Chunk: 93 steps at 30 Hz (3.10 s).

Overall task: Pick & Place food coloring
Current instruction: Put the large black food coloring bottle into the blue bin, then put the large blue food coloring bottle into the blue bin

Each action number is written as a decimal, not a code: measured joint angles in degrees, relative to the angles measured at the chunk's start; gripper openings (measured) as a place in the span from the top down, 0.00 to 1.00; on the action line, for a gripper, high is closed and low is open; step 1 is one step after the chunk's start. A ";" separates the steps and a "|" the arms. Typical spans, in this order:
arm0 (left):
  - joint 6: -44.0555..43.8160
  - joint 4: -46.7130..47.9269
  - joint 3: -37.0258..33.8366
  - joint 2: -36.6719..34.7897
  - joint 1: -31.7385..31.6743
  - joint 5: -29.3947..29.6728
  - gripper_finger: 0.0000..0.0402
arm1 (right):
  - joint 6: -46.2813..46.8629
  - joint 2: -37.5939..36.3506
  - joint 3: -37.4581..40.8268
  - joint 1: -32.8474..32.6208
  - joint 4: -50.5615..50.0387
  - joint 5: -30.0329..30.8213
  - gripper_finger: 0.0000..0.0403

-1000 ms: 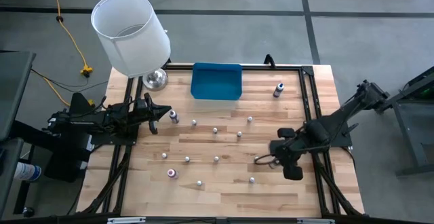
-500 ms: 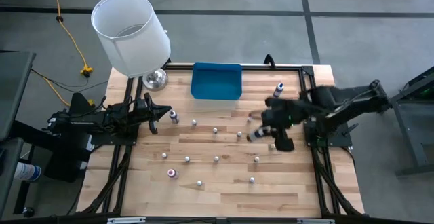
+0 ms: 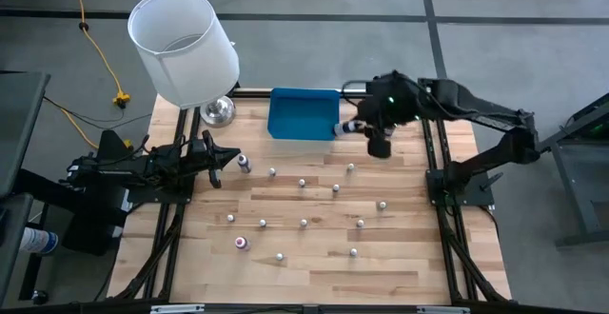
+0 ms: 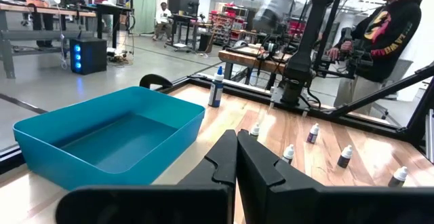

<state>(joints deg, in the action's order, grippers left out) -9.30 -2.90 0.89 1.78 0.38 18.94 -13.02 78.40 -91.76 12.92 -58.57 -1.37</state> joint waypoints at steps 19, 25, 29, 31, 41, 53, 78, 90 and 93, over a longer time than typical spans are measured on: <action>0.00 0.00 0.00 0.00 0.00 0.00 1.00 | 4.29 31.94 -23.56 11.64 -7.65 3.02 0.71; 0.00 0.00 0.01 0.01 0.02 -0.02 1.00 | 7.80 37.75 -23.89 13.18 -8.30 2.11 0.71; 0.00 0.00 0.01 0.01 0.00 -0.02 1.00 | 8.93 40.32 -23.89 13.89 -9.57 1.95 0.71; 0.00 0.00 0.02 0.00 0.00 0.00 1.00 | 9.42 41.20 -23.87 14.20 -10.19 1.99 0.71; 0.00 0.00 0.02 0.00 0.02 0.00 1.00 | 8.71 41.28 -16.83 14.87 -8.29 1.62 0.71; 0.00 -0.02 0.01 0.02 0.02 -0.01 1.00 | 7.92 41.23 -11.23 14.87 -1.74 -1.41 0.71; 0.00 0.00 0.01 0.01 0.02 -0.02 1.00 | 7.57 41.03 -10.43 15.85 -0.27 -2.02 0.53; 0.00 0.00 0.00 0.00 0.02 0.00 1.00 | 7.42 31.17 -10.43 16.86 -1.08 4.22 0.53; 0.00 0.00 0.00 0.00 0.02 -0.02 1.00 | 6.76 27.89 -10.47 16.86 -3.01 4.42 0.53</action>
<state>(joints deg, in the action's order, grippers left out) -9.30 -2.90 0.89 1.78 0.40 18.92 -6.26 106.29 -102.24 29.78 -61.58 3.05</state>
